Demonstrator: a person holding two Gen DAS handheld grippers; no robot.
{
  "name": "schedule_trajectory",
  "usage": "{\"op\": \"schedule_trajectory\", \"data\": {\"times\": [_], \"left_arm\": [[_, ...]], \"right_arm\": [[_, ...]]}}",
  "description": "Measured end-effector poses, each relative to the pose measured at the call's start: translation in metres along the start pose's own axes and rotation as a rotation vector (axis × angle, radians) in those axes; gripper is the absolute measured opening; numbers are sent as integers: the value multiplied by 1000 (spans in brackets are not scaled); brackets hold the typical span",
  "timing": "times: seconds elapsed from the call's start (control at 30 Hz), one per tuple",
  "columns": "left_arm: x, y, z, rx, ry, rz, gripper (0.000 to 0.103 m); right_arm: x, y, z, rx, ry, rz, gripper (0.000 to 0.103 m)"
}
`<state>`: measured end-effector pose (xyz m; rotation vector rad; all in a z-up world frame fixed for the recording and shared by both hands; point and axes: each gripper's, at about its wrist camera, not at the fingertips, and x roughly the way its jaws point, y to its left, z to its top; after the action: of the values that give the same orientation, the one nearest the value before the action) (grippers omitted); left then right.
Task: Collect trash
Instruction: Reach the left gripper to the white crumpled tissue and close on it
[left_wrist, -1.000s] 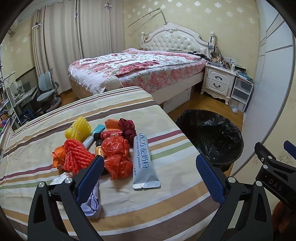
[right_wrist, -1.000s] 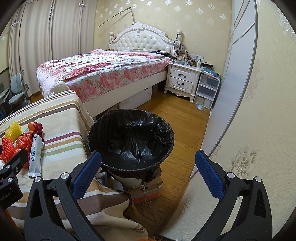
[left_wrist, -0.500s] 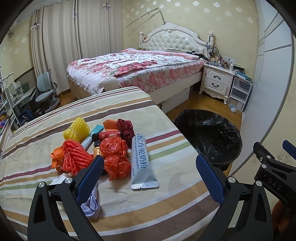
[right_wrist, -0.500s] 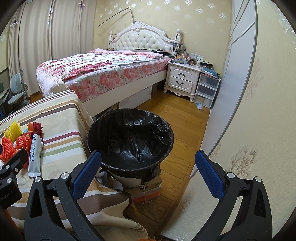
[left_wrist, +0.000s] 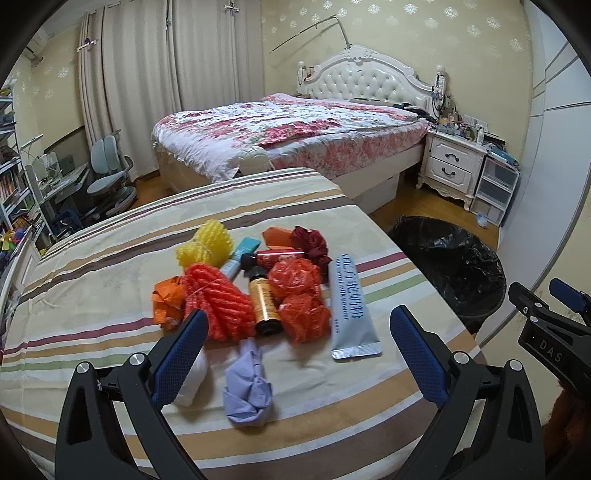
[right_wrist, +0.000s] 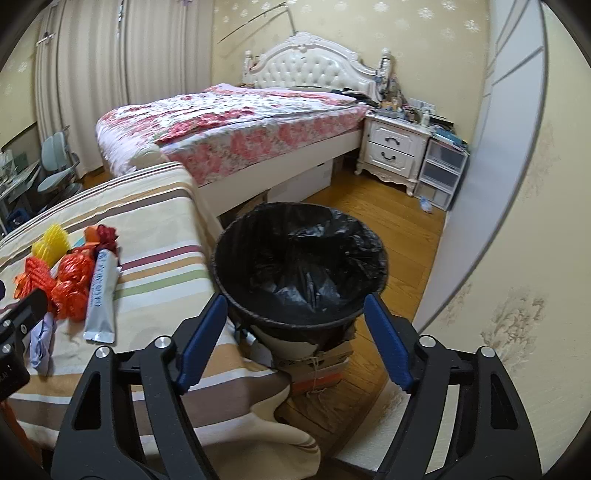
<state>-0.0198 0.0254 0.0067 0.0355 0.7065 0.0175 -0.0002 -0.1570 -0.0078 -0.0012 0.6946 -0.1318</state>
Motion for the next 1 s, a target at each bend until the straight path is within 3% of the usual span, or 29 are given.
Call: {"op": "schedule_trajectory", "data": {"times": [0.17, 0.23, 0.53, 1.0], "left_arm": [[-5, 36, -8, -32, 15, 48, 89], [-7, 50, -13, -46, 28, 70, 79], [-12, 96, -33, -97, 54, 122, 78], [14, 102, -41, -83, 121, 125, 80]], "right_arm": [[-3, 26, -3, -38, 14, 69, 63], [-3, 34, -5, -52, 21, 87, 62], [-4, 66, -13, -105, 44, 146, 62], [-6, 92, -17, -161, 54, 177, 62]]}}
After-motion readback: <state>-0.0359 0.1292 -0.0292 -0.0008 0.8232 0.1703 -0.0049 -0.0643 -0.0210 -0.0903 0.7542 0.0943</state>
